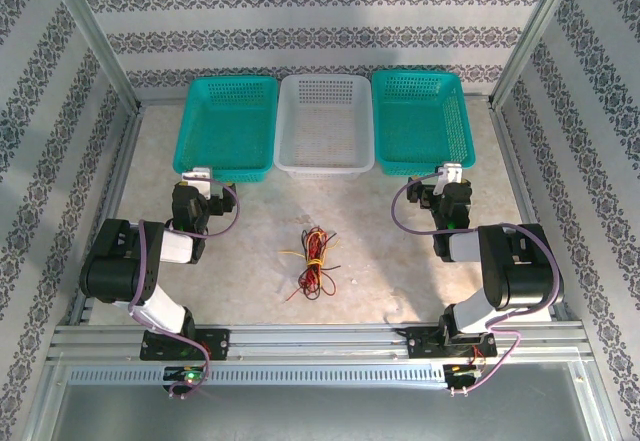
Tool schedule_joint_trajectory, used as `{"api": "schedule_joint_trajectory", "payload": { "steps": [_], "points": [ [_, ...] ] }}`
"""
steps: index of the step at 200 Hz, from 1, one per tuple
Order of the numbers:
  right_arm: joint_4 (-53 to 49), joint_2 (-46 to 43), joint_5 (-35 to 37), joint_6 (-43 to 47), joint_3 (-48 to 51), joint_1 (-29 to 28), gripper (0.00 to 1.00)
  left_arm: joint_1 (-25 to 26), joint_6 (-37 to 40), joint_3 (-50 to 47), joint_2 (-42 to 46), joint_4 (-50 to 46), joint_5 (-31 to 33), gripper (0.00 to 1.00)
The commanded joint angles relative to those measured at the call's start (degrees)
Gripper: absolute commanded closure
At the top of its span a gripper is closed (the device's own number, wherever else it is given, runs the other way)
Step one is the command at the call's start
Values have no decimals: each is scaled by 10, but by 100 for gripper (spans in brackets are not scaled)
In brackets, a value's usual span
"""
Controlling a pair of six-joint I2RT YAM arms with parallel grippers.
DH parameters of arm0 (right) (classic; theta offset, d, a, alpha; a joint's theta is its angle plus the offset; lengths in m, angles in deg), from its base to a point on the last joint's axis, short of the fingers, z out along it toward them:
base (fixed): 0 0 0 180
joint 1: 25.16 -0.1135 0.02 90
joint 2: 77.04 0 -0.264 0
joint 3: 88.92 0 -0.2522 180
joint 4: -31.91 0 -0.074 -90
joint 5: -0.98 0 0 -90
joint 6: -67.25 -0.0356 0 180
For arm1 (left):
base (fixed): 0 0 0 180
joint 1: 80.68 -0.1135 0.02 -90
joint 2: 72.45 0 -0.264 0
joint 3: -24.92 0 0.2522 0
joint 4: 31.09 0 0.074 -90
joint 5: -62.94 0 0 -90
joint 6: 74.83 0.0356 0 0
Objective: Untangle the cables
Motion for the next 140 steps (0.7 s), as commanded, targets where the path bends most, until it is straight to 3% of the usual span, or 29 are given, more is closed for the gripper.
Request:
{"api": "schedule_joint_trajectory", "payload": {
  "steps": [1, 22, 49, 71, 98, 116, 130, 140],
  "points": [
    [-37, -67, 58, 3, -8, -15, 1, -6, 7, 19, 66, -67, -6, 1],
    [-151, -180, 102, 2, -10, -43, 2, -1, -29, 59, 173, -224, 84, 0],
    [-301, -294, 152, -52, -21, -66, 2, 13, -173, 84, 291, -385, 141, 7],
    [-479, -357, 176, -132, -67, -77, 2, 71, -244, 68, 376, -462, 199, 9],
    [-724, -400, 173, -280, -138, -106, 2, 154, -295, 95, 411, -562, 197, 7],
    [-853, -373, 193, -341, -193, -192, 2, 222, -308, 136, 406, -639, 174, 2],
    [-931, -353, 277, -421, -242, -300, 2, 270, -320, 161, 406, -686, 161, 2],
    [-922, -354, 330, -444, -249, -360, 2, 284, -330, 181, 407, -717, 139, 3]
  ]
}}
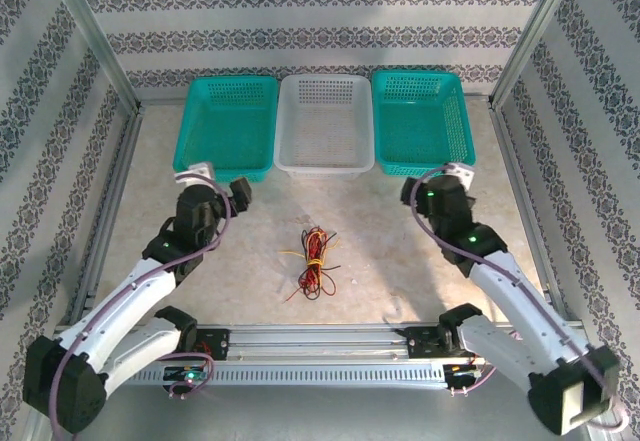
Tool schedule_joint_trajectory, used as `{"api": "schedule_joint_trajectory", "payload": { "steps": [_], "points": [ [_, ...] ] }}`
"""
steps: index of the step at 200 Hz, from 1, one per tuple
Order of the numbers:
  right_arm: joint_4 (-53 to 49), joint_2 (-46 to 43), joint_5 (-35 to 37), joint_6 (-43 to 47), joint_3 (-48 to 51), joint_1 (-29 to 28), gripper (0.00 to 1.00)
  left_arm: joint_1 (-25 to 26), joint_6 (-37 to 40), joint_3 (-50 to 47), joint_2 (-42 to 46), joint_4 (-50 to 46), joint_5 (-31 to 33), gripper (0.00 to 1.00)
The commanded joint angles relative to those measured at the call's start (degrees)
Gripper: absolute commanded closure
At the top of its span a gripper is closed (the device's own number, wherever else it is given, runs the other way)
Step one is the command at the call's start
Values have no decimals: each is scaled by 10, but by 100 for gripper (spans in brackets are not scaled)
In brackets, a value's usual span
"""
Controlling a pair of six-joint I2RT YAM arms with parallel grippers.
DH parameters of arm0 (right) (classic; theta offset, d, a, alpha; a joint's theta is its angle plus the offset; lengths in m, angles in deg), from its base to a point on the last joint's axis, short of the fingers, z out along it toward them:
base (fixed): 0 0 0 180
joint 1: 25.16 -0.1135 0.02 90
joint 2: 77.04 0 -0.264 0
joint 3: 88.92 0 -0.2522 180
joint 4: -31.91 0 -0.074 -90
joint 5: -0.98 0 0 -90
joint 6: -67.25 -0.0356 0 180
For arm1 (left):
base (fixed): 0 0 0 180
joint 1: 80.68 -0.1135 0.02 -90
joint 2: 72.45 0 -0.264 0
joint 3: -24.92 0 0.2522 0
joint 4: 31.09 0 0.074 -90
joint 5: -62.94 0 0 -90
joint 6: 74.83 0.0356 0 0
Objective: Untangle the cables
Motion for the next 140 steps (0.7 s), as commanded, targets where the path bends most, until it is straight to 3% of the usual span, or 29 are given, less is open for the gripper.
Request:
{"api": "schedule_joint_trajectory", "payload": {
  "steps": [1, 12, 28, 34, 51, 61, 81, 103, 140],
  "points": [
    [-161, 9, 127, -143, -44, -119, 2, 47, -53, 55, 6, -135, -31, 3],
    [-161, -3, 127, -231, -13, -138, 2, 48, -64, 71, 5, -153, -65, 4],
    [13, -14, -58, -196, 75, -85, 2, 48, -61, 92, -2, -161, -120, 6],
    [6, 9, -72, -207, 67, -94, 1, 48, -57, 101, -9, -165, -137, 7],
    [-113, 89, 21, -201, -13, -215, 2, 49, -42, 117, -22, -175, -167, 14],
    [-130, 107, 74, -190, -36, -298, 2, 48, -44, 118, -23, -181, -170, 14],
    [-28, 103, 25, -124, -13, -393, 2, 46, -60, 96, -15, -168, -169, 14],
    [74, 129, -123, -130, 17, -394, 3, 44, -77, 76, -6, -146, -173, 15],
    [125, 266, -199, -122, -25, -395, 13, 44, -96, 64, -2, -128, -178, 17]
  ]
}}
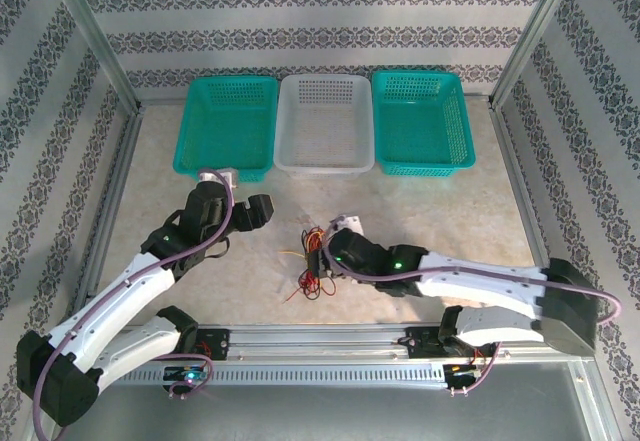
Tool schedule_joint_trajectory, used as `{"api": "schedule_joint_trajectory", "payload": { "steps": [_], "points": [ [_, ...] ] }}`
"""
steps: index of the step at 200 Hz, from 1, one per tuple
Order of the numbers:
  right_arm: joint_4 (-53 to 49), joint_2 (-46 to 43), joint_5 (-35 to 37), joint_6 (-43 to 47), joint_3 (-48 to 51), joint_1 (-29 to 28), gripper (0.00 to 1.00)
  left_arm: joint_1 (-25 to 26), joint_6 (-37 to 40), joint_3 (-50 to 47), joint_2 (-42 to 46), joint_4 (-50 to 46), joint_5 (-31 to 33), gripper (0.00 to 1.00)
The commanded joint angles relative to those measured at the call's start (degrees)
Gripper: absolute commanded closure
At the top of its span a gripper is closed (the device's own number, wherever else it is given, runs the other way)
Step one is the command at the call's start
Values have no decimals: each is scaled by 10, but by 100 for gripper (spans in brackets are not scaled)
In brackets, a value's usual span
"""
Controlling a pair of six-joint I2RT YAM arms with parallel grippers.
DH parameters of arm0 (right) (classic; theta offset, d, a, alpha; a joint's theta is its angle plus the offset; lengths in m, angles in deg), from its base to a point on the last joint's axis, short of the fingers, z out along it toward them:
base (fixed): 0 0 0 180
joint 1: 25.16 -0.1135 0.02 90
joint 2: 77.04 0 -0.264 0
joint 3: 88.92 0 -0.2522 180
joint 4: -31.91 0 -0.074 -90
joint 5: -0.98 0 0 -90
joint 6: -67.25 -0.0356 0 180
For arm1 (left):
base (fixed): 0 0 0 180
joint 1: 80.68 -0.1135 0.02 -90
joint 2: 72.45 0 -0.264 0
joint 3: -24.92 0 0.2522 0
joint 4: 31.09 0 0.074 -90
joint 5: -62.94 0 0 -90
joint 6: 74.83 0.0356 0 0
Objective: Untangle the cables
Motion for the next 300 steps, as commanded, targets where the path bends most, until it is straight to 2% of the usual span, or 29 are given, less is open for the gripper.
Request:
{"api": "schedule_joint_trajectory", "payload": {
  "steps": [1, 26, 63, 136, 151, 183, 196, 208, 222, 235, 272, 300],
  "points": [
    [58, 77, -82, 15, -24, 1, 14, 0, -22, -4, 9, 16, -9, 17],
    [54, 138, -94, 9, -48, 1, 19, -2, -18, 17, -2, 0, -14, 18],
    [29, 161, -98, -9, -56, 16, 19, -3, -9, 40, -30, -14, -26, 18],
    [28, 220, -181, -19, -61, 55, 30, -22, 11, 72, -51, -29, -49, 14],
    [32, 236, -197, -17, -65, 63, 39, -25, 17, 80, -59, -35, -55, 14],
    [34, 243, -208, -6, -73, 67, 72, -27, 14, 78, -64, -24, -74, 16],
    [38, 227, -204, 9, -70, 67, 81, -28, 15, 74, -68, -16, -83, 16],
    [38, 205, -199, 40, -70, 65, 85, -32, 23, 70, -75, -6, -106, 14],
    [6, 174, -174, 81, -81, 64, 90, -45, 22, 67, -82, 16, -181, 10],
    [-12, 136, -163, 119, -85, 68, 91, -55, 15, 63, -74, 45, -235, 0],
    [-67, 33, -169, 214, -123, 110, 91, -70, 48, 100, -48, 26, -273, 1],
    [-121, 14, -227, 278, -198, 147, 91, -67, 28, 146, -101, 46, -405, 1]
  ]
}}
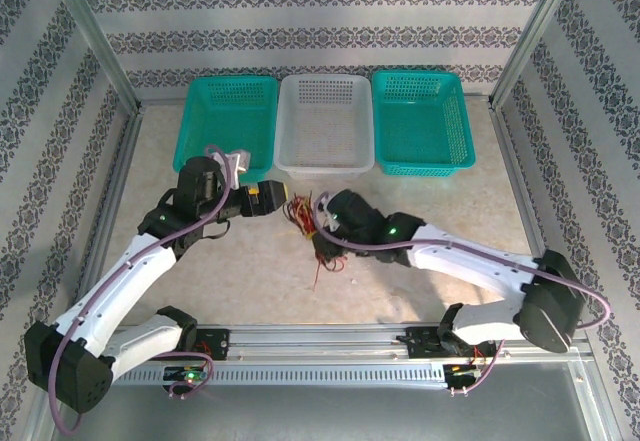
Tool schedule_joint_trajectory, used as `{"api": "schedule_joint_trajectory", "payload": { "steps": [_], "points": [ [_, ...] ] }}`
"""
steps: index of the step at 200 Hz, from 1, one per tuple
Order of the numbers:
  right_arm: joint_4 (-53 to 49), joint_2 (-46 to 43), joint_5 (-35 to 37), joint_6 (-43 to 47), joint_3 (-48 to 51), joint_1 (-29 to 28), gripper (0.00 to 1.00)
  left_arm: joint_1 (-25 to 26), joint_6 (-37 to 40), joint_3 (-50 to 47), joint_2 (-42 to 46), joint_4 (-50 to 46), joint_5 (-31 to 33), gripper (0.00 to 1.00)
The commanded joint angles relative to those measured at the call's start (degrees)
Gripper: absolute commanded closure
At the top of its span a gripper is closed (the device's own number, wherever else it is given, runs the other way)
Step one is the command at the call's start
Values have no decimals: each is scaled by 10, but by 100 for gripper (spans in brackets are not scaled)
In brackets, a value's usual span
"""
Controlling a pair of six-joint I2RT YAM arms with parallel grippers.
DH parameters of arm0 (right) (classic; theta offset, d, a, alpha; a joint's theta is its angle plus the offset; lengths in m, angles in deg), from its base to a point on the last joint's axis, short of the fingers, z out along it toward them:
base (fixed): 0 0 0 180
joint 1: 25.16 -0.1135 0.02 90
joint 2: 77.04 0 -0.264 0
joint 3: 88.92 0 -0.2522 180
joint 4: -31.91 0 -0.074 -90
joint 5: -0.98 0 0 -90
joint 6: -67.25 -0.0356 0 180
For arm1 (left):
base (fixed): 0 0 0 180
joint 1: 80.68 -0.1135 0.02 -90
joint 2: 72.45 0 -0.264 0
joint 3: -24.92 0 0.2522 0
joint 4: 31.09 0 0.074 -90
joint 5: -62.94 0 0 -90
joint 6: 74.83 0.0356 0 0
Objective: Untangle the cables
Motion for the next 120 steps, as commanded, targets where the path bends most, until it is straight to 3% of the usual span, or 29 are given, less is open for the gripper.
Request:
{"api": "schedule_joint_trajectory", "payload": {
  "steps": [1, 14, 65, 120],
  "points": [
    [-53, -16, -35, 88, -66, 21, 91, -2, 4, 46, -35, 33, -133, 1],
    [-79, -12, -42, 116, -104, 23, 92, 7, 13, 61, -51, 21, -164, 1],
    [-134, 25, -94, 164, -201, 27, 92, 19, 52, 66, -37, 3, -160, 1],
    [-147, 33, -114, 178, -221, 26, 92, 19, 1, 42, -66, 62, -209, 0]
  ]
}}
